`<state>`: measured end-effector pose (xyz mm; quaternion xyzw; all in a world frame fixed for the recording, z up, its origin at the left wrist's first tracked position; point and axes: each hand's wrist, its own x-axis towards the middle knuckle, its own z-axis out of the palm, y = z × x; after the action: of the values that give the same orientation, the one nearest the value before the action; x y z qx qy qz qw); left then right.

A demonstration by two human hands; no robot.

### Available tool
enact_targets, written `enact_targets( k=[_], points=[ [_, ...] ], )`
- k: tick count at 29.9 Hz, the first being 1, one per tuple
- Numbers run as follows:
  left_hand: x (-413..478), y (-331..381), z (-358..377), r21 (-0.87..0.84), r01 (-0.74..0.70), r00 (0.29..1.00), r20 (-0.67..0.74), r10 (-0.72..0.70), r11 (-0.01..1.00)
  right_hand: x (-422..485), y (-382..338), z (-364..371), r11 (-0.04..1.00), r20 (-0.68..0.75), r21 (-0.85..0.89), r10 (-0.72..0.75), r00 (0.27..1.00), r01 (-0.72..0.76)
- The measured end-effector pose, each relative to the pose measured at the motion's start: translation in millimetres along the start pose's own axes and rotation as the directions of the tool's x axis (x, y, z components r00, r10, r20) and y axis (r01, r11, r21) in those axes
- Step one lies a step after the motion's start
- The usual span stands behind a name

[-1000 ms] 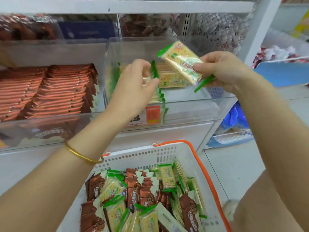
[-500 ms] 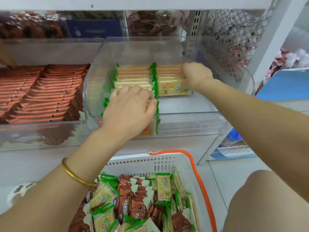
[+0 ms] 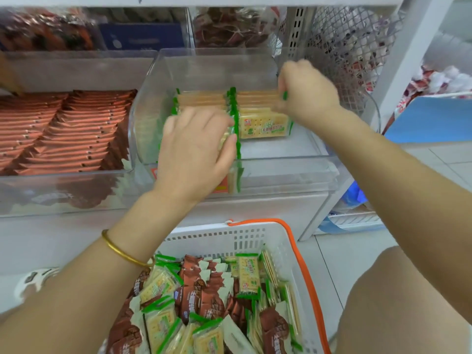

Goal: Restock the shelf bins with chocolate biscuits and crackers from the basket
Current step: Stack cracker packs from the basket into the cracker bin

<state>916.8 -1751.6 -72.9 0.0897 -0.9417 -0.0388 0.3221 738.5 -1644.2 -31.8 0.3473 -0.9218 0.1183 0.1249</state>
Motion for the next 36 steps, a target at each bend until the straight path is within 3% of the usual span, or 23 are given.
enact_targets(
  k=[3,4,6,8,10,13,16,24,27,31,36],
  points=[
    [-35.8,9.7,-9.0,-0.030,-0.140,0.980,-0.146,0.135,0.990,-74.7,-17.5,-28.5,0.968,-0.116,0.221,-0.097,0.988,0.121],
    [-53.3,12.2,-7.3,-0.053,-0.172,0.978,-0.132,0.164,0.984,-101.8,-22.9,-27.0,0.952,-0.066,0.264,-0.143,0.987,0.156],
    [-89.5,11.1,3.5,-0.092,-0.209,0.978,-0.034,0.206,0.974,-142.6,-26.9,3.8,0.944,0.181,0.262,-0.252,0.951,0.200],
    [-120.8,4.6,19.8,-0.136,-0.205,0.965,0.136,0.223,0.969,-164.4,-27.3,55.4,0.945,0.506,0.187,-0.325,0.799,0.267],
    [-142.2,-3.5,35.7,-0.174,-0.185,0.926,0.298,0.231,0.967,-177.9,-19.4,112.0,0.927,0.759,0.164,-0.336,0.557,0.336],
    [-164.5,-9.6,51.7,-0.200,-0.135,0.868,0.448,0.213,0.970,-198.3,-4.2,170.9,0.875,0.916,0.166,-0.308,0.258,0.455],
    [-179.1,-10.6,58.0,-0.235,-0.066,0.847,0.500,0.179,0.970,-215.5,3.3,201.3,0.803,0.949,0.152,-0.281,0.141,0.576],
    [-183.5,-10.5,70.5,-0.311,0.039,0.860,0.495,0.127,0.950,-205.7,-2.6,204.7,0.708,0.905,0.154,-0.382,0.190,0.689],
    [-182.3,-8.3,74.0,-0.323,0.183,0.794,0.605,0.054,0.928,-181.3,-11.4,180.0,0.761,0.825,0.189,-0.466,0.319,0.621],
    [-176.0,-0.4,73.2,-0.321,0.400,0.654,0.757,-0.022,0.858,-148.8,-14.6,121.0,0.845,0.723,0.257,-0.491,0.487,0.469],
    [-163.8,8.0,68.6,-0.360,0.551,0.588,0.808,-0.043,0.753,-140.9,-4.4,90.1,0.894,0.676,0.404,-0.434,0.596,0.192]
  ],
)
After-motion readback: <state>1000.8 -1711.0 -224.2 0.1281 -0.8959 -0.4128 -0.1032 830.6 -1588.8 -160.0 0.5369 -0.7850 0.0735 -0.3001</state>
